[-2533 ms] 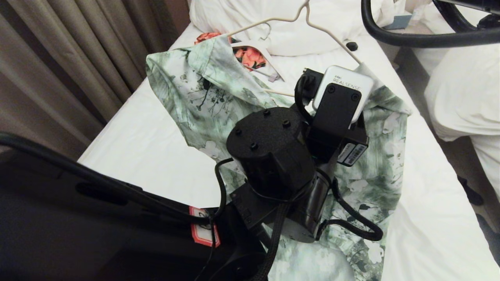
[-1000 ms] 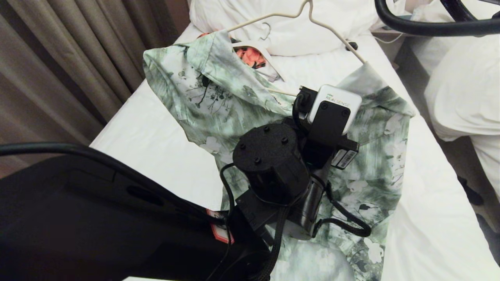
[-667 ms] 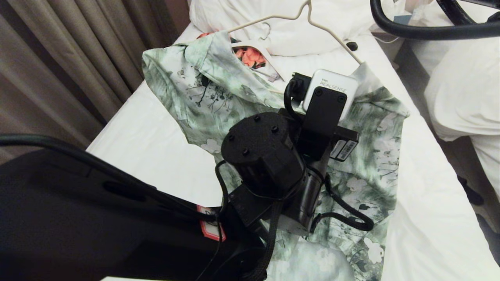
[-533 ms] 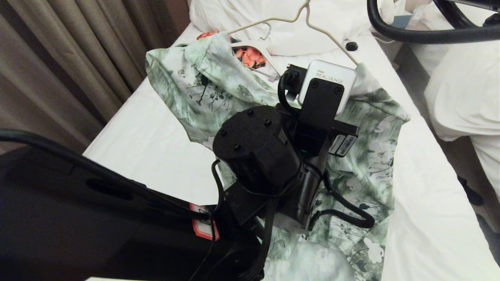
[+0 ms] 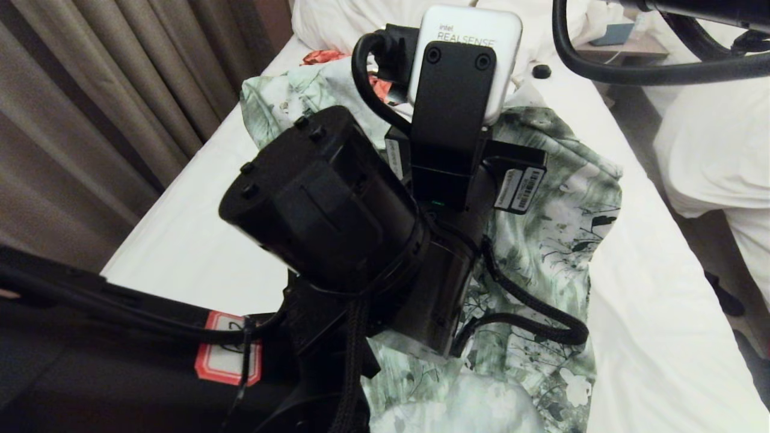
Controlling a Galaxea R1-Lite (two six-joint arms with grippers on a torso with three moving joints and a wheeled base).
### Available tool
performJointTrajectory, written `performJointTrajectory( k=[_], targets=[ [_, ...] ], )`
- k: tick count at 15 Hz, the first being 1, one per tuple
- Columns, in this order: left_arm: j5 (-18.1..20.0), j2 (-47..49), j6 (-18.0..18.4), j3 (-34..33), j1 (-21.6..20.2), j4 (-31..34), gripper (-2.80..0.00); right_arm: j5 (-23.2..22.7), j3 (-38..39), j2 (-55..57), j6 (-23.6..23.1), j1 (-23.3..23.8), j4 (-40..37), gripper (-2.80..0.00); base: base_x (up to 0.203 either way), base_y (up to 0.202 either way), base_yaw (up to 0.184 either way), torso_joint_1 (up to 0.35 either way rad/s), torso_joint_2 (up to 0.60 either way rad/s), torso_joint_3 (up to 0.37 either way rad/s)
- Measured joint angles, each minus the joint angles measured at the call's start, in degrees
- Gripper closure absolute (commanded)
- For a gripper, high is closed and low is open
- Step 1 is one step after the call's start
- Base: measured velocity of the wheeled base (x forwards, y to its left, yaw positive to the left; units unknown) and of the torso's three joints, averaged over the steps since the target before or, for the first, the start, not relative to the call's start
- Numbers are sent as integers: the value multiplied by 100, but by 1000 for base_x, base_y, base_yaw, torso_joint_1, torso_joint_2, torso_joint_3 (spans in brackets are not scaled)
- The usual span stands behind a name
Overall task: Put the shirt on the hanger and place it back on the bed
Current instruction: Take the clothes hanger out of the clothes
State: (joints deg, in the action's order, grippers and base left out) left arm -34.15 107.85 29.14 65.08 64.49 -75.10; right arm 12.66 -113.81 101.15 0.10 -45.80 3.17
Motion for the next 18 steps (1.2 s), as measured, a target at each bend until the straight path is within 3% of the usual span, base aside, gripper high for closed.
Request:
performJointTrajectory(
  k=[9,14,18],
  targets=[
    [16,-309,-94,-766,-784,-321,0,11,0,-202,-124,112,-400,0,0,0,0,0,0,0],
    [44,-342,-92,-567,-1011,-180,0,4,0,-272,-196,102,-440,0,0,0,0,0,0,0],
    [57,-337,-92,-71,-1019,292,0,-4,0,-267,-200,37,-455,0,0,0,0,0,0,0]
  ],
)
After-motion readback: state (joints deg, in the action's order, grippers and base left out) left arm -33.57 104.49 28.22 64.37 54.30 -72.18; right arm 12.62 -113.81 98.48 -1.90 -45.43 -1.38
